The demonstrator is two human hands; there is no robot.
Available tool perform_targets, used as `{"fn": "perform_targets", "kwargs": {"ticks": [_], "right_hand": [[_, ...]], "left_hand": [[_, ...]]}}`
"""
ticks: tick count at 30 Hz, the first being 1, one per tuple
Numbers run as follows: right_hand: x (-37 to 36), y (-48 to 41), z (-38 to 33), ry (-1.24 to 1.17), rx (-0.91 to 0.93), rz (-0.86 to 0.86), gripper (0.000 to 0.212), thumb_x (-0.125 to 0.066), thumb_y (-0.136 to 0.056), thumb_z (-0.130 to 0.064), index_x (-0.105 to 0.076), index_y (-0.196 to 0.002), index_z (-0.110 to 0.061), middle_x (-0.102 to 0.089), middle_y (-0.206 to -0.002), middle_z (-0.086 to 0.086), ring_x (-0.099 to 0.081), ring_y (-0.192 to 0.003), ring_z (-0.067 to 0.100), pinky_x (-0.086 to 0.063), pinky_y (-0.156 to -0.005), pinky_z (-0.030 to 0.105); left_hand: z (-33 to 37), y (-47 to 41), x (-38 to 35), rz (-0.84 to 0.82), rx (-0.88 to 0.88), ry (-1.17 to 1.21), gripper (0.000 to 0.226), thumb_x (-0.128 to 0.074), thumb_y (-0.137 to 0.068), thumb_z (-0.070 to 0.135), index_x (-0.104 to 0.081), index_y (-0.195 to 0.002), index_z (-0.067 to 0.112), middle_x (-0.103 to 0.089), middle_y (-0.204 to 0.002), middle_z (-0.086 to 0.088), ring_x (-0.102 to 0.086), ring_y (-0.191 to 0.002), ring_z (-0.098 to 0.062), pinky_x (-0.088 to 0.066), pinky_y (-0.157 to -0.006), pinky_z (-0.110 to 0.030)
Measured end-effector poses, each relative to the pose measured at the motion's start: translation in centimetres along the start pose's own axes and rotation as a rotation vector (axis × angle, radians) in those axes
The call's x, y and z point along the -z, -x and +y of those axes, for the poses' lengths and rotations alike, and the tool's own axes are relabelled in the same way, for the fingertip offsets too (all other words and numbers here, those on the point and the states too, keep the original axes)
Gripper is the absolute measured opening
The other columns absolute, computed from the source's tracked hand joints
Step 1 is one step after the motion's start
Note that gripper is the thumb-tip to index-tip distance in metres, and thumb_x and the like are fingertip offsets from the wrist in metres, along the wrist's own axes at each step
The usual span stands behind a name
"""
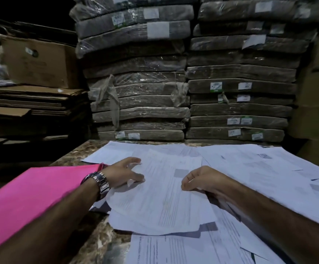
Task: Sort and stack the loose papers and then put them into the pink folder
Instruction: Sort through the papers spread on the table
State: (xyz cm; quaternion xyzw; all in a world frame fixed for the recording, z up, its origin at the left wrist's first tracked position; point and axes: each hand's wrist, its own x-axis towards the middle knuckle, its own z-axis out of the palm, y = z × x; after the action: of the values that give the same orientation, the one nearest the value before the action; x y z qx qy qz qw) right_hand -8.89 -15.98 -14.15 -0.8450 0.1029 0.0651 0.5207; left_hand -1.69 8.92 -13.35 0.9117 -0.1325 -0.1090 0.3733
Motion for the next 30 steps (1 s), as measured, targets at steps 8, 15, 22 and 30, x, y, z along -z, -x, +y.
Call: {"fn": "perform_targets", "kwargs": {"ticks": [8,15,22,30], "right_hand": [[0.5,-1.4,-0.2,0.208,0.041,-0.090,0.020,-0.079,-0.078,-0.018,-0.074,-0.093,-0.006,-0.069,-0.077,0.000,-0.058,-0.060,0.005,-0.043,-0.047,0.008],[0.7,-2.4,-0.4,0.224,0.007,-0.075,0.020,-0.077,-0.080,-0.024,-0.067,-0.097,-0.021,-0.072,-0.096,0.000,-0.061,-0.067,0.007,-0.044,-0.048,0.010],[-0.3,-2.5,0.4,0.121,0.023,0.049,0.049,-0.075,-0.081,-0.020,-0.053,-0.125,-0.023,-0.061,-0.121,-0.003,-0.060,-0.099,0.013,-0.047,-0.074,0.021],[-1.0,-2.2,0.6,-0.088,0.014,0.188,0.046,-0.070,-0.085,-0.013,-0.049,-0.126,-0.023,-0.061,-0.119,-0.007,-0.059,-0.107,0.016,-0.046,-0.084,0.026]], "left_hand": [[-1.7,-2.1,-0.4,0.123,-0.065,0.013,0.036,-0.057,-0.092,0.035,-0.054,-0.127,0.031,-0.053,-0.131,0.012,-0.055,-0.111,-0.010,-0.038,-0.090,-0.022],[-3.6,-2.1,-0.6,0.130,0.002,0.207,0.038,-0.071,-0.083,0.024,-0.059,-0.116,0.038,-0.068,-0.111,-0.004,-0.066,-0.101,-0.027,-0.052,-0.086,-0.033],[-4.0,-1.2,-0.8,0.085,0.028,0.368,0.056,-0.074,-0.079,0.012,-0.053,-0.124,0.038,-0.071,-0.101,-0.008,-0.070,-0.090,-0.025,-0.054,-0.088,-0.050],[-2.5,-0.1,-0.5,0.064,0.034,0.219,0.075,-0.072,-0.082,0.023,-0.030,-0.144,0.033,-0.054,-0.119,0.012,-0.055,-0.107,-0.013,-0.044,-0.085,-0.023]]}}
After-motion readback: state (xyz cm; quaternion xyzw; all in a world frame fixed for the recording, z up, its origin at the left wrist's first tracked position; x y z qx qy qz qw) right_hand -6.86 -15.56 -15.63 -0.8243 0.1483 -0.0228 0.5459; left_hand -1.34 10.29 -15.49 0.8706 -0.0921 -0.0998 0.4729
